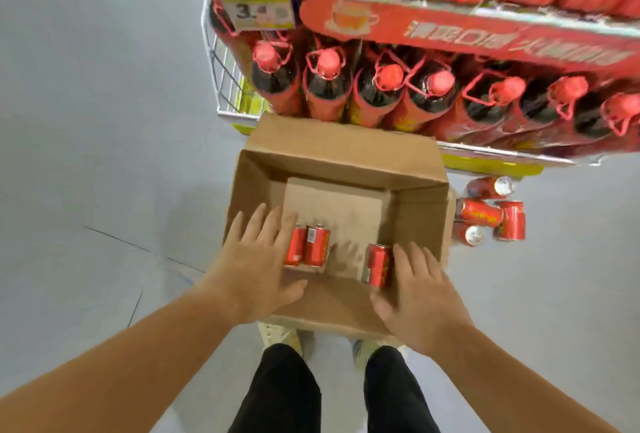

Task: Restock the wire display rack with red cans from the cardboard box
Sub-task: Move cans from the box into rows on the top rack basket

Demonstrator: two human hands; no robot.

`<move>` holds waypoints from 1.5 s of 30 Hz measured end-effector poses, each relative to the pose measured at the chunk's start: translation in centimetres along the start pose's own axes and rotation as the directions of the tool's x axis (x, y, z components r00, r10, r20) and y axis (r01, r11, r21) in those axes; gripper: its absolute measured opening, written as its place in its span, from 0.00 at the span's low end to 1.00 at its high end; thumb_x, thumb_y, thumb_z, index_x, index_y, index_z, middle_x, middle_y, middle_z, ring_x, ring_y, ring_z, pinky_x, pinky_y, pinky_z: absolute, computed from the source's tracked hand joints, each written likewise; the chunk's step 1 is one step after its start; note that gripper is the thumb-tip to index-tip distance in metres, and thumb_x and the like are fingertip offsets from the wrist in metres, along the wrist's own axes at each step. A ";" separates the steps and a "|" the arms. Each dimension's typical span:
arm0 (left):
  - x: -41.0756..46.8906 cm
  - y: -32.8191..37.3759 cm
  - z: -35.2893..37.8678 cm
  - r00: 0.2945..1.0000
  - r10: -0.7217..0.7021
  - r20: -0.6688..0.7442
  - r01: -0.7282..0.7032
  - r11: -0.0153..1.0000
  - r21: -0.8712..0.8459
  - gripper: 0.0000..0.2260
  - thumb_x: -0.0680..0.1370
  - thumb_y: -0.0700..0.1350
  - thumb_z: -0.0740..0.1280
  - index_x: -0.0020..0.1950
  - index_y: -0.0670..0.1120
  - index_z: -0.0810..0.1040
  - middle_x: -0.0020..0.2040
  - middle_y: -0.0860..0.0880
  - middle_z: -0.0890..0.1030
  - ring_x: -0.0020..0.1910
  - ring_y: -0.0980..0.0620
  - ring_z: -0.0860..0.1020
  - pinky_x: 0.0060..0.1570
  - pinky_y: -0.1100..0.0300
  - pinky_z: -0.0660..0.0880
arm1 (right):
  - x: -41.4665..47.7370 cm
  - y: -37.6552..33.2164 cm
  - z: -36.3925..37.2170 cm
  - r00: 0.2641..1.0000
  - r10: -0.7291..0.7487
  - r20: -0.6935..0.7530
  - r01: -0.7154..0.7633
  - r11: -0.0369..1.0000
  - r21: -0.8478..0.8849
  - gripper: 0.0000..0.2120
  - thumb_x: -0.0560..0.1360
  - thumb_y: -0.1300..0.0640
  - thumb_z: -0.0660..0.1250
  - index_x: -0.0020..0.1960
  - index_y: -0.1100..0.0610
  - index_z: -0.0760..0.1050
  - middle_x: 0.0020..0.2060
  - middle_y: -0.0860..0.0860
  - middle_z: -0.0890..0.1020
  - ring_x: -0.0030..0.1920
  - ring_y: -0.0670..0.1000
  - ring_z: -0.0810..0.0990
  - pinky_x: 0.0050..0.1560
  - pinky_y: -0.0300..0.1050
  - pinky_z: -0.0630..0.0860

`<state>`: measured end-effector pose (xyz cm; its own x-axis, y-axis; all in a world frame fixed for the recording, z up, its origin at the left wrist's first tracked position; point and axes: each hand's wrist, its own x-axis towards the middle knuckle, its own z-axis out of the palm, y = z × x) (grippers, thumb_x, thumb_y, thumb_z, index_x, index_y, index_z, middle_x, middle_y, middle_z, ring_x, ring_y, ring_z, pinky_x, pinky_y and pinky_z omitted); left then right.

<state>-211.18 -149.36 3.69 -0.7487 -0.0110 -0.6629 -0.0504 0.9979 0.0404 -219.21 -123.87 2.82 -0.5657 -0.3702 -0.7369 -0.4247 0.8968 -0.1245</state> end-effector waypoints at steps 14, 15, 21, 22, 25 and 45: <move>12.2 -1.0 15.8 0.910 -0.260 0.323 0.389 0.805 -0.448 0.32 0.83 0.56 0.60 0.81 0.50 0.48 0.73 0.44 0.67 0.68 0.44 0.74 0.67 0.49 0.72 | 13.0 2.0 14.9 0.868 0.363 0.339 -0.483 0.773 0.411 0.44 0.77 0.39 0.64 0.81 0.55 0.44 0.74 0.56 0.62 0.73 0.59 0.63 0.73 0.53 0.62; 13.0 -1.2 16.6 0.884 -0.290 0.366 0.445 0.760 -0.473 0.31 0.84 0.53 0.60 0.81 0.49 0.48 0.72 0.42 0.68 0.66 0.43 0.75 0.67 0.48 0.72 | 13.7 2.0 15.5 0.859 0.381 0.342 -0.505 0.744 0.437 0.43 0.77 0.40 0.64 0.81 0.55 0.46 0.72 0.56 0.64 0.72 0.59 0.65 0.72 0.52 0.63; 16.4 -2.4 21.1 0.764 -0.422 0.487 0.636 0.615 -0.466 0.30 0.81 0.40 0.64 0.79 0.38 0.53 0.66 0.36 0.75 0.61 0.38 0.78 0.61 0.50 0.74 | 17.7 2.5 19.3 0.794 0.501 0.345 -0.599 0.545 0.586 0.34 0.78 0.48 0.67 0.76 0.59 0.56 0.66 0.58 0.74 0.65 0.60 0.74 0.62 0.50 0.71; 16.6 -2.5 21.5 0.749 -0.438 0.498 0.655 0.608 -0.449 0.28 0.81 0.39 0.63 0.78 0.37 0.54 0.66 0.35 0.76 0.62 0.38 0.77 0.60 0.51 0.73 | 18.2 2.5 19.6 0.779 0.523 0.346 -0.612 0.513 0.602 0.31 0.78 0.49 0.67 0.74 0.60 0.58 0.64 0.59 0.75 0.64 0.61 0.75 0.59 0.49 0.72; 16.9 -2.6 22.6 0.726 -0.476 0.496 0.686 0.555 -0.471 0.22 0.81 0.39 0.65 0.72 0.37 0.63 0.63 0.37 0.78 0.62 0.40 0.78 0.59 0.51 0.73 | 19.3 2.8 20.2 0.762 0.579 0.290 -0.613 0.501 0.611 0.23 0.79 0.54 0.68 0.68 0.63 0.64 0.60 0.62 0.78 0.61 0.63 0.77 0.54 0.48 0.71; 21.9 -1.5 21.9 0.888 0.376 0.266 -0.459 0.774 0.437 0.32 0.82 0.44 0.64 0.80 0.42 0.51 0.79 0.34 0.52 0.79 0.34 0.54 0.77 0.42 0.56 | 22.6 3.6 21.1 0.793 0.452 0.409 -0.591 0.403 0.699 0.10 0.72 0.64 0.70 0.44 0.52 0.72 0.42 0.52 0.79 0.45 0.54 0.78 0.51 0.48 0.74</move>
<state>-213.07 -149.72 -27.25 -0.5076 0.3824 -0.7721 0.5935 0.8048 0.0085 -218.60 -123.91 -28.26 -0.3511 0.2114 -0.9122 0.6571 0.7497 -0.0792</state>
